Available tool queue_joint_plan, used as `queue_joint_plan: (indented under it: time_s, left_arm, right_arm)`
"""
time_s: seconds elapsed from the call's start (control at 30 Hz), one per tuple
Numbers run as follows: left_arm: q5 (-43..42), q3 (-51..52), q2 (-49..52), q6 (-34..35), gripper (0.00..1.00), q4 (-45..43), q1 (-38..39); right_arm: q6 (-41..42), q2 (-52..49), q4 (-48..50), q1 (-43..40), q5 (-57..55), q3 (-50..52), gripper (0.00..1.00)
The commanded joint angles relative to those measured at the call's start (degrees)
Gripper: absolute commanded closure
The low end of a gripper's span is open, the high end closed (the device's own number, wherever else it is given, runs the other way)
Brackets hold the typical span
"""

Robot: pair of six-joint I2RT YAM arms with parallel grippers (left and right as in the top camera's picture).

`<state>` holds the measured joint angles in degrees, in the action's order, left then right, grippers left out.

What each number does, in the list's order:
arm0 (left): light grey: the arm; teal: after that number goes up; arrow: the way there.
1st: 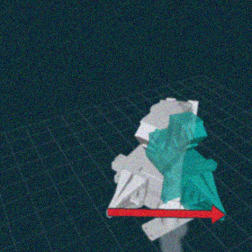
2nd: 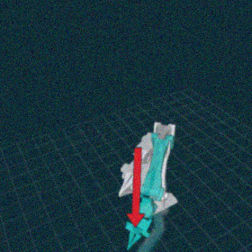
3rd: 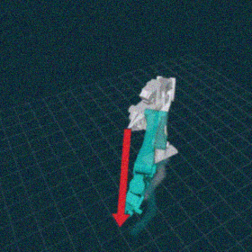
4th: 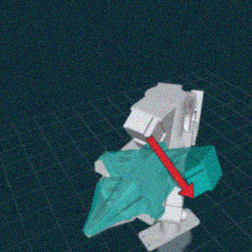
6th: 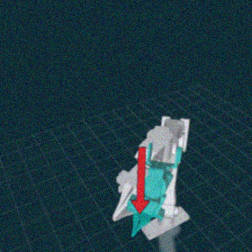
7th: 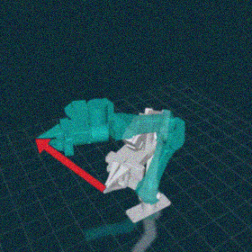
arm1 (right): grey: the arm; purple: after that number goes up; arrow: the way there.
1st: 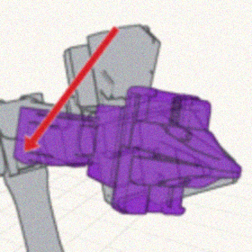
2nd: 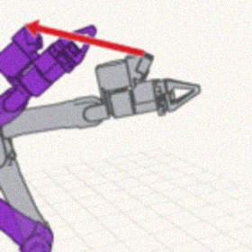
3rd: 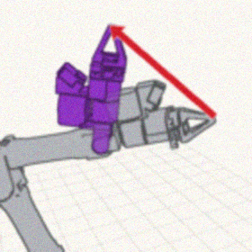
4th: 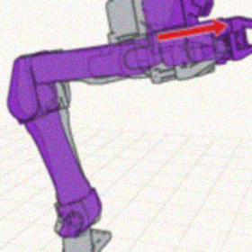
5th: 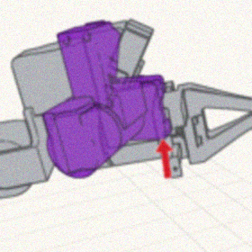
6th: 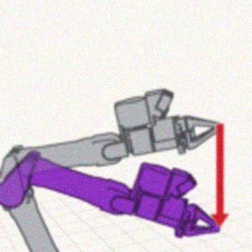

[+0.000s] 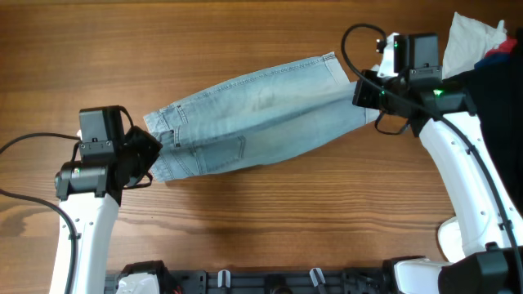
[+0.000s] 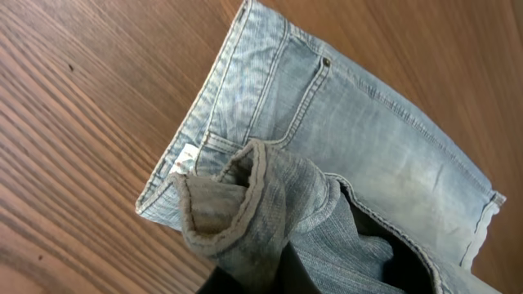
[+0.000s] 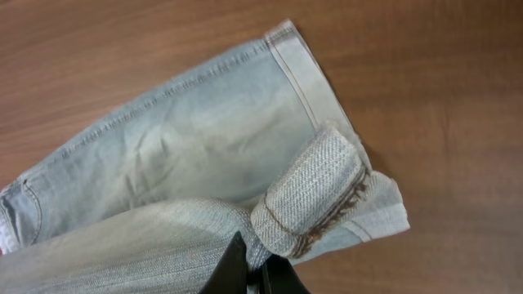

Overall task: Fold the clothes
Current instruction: 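Lift and fold the shorts upward in half with both grippers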

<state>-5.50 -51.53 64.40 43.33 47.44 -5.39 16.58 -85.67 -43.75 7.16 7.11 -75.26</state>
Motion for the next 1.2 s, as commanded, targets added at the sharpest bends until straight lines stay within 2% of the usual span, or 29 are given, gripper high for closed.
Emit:
queue_joint_plan:
  time_s: [0.0,0.17,0.33,0.67,0.83,0.87,0.9,0.93,0.97,1.0,1.03,1.17]
  left_arm:
    - [7.1,-0.9,-0.2,-0.9,0.96,-1.0,-1.6]
    - [8.9,-0.9,0.7,-0.9,0.96,-2.4,-1.6]
    - [9.7,-0.9,6.2,-0.9,0.96,-4.3,-1.6]
    - [9.7,-0.9,16.4,-0.9,0.96,-16.3,-1.6]
    - [9.7,-0.9,18.3,-0.9,0.96,-18.6,-1.6]
    - [9.7,-0.9,18.8,-0.9,0.96,-19.0,-1.6]
    - [9.7,-0.9,19.2,-0.9,0.87,-19.7,-1.5]
    - [9.7,-0.9,19.6,-0.9,0.73,-20.5,-1.5]
    - [9.7,-0.9,19.9,-0.9,0.51,-21.3,-1.6]
    - [9.7,-0.9,19.9,-0.9,0.37,-21.9,-1.6]
    - [9.7,-0.9,19.9,-0.9,0.25,-22.4,-1.6]
    - [9.7,-0.9,19.9,-0.9,0.19,-21.0,-1.6]
  right_arm:
    - [-1.5,-2.8,1.9,0.4,-5.8,-2.0,0.96]
    - [-1.6,-7.6,4.1,0.5,-5.8,-2.0,0.96]
    - [-1.5,-10.6,8.7,0.5,-5.6,-2.0,0.96]
    - [-1.4,-16.9,17.2,1.7,-4.6,-2.0,0.96]
    - [-0.9,-18.8,21.5,1.7,-2.5,-2.0,0.95]
    - [-0.2,-19.3,22.2,1.7,-2.5,-2.0,0.92]
    - [0.2,-19.8,23.0,1.7,-2.3,-2.0,0.81]
    - [0.2,-20.2,23.7,1.7,-1.7,-2.0,0.56]
    - [0.2,-20.6,24.4,1.7,-1.3,-2.0,0.25]
    - [0.1,-20.9,24.9,1.7,-1.0,-2.0,0.05]
    - [0.1,-20.9,24.9,1.7,-1.0,-2.0,0.0]
    - [0.0,-20.9,22.3,1.6,-1.5,-2.0,0.0]
